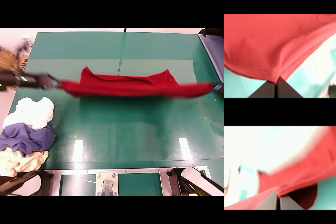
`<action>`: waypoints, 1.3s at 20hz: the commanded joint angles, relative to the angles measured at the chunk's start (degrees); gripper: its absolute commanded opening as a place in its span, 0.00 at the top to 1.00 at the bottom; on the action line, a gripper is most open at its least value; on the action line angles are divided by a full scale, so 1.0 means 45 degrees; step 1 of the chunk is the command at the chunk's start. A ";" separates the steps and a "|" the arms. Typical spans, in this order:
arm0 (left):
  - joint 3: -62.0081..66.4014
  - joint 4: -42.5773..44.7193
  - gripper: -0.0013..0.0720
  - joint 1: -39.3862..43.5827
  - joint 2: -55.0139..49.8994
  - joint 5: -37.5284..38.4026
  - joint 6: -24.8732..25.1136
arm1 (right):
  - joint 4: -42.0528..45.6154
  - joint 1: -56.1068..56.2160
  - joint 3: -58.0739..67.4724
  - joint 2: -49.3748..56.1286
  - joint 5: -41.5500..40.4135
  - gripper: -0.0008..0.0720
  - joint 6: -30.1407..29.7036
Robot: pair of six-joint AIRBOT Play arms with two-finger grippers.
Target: Fold the shirts.
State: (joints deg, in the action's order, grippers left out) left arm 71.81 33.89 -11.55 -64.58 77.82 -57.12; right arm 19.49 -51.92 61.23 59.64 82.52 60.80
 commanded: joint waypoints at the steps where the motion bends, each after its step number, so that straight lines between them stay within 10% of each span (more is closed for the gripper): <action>1: 0.3342 -0.1117 0.95 -0.0010 0.2084 -0.0350 0.0053 | -0.3609 0.0000 0.3123 -0.1836 -0.1127 0.97 0.0049; 8: 0.8986 -0.0835 0.95 -0.0010 0.3721 -0.1899 -0.0602 | -0.5411 -0.0005 0.7291 -0.4133 -0.6028 0.97 -0.0330; 15: 0.9500 0.4507 0.95 -0.0010 0.3298 -0.0957 -0.3657 | -0.3007 0.0005 0.6999 -0.4318 -0.5921 0.97 0.0058; 21: 0.5527 0.3143 0.95 -0.0010 0.1525 -0.0811 -0.2691 | -0.2448 0.1137 0.1991 -0.4051 -0.4940 0.97 -0.1064; 26: 0.1054 0.0243 0.95 0.0175 -0.1661 -0.2584 -0.0457 | -0.1122 0.4687 -0.1831 -0.0860 -0.7664 0.97 -0.2399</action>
State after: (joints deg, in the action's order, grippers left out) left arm 86.48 42.39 -11.40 -64.79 71.05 -64.88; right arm 11.66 -38.30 61.60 48.36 54.83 53.87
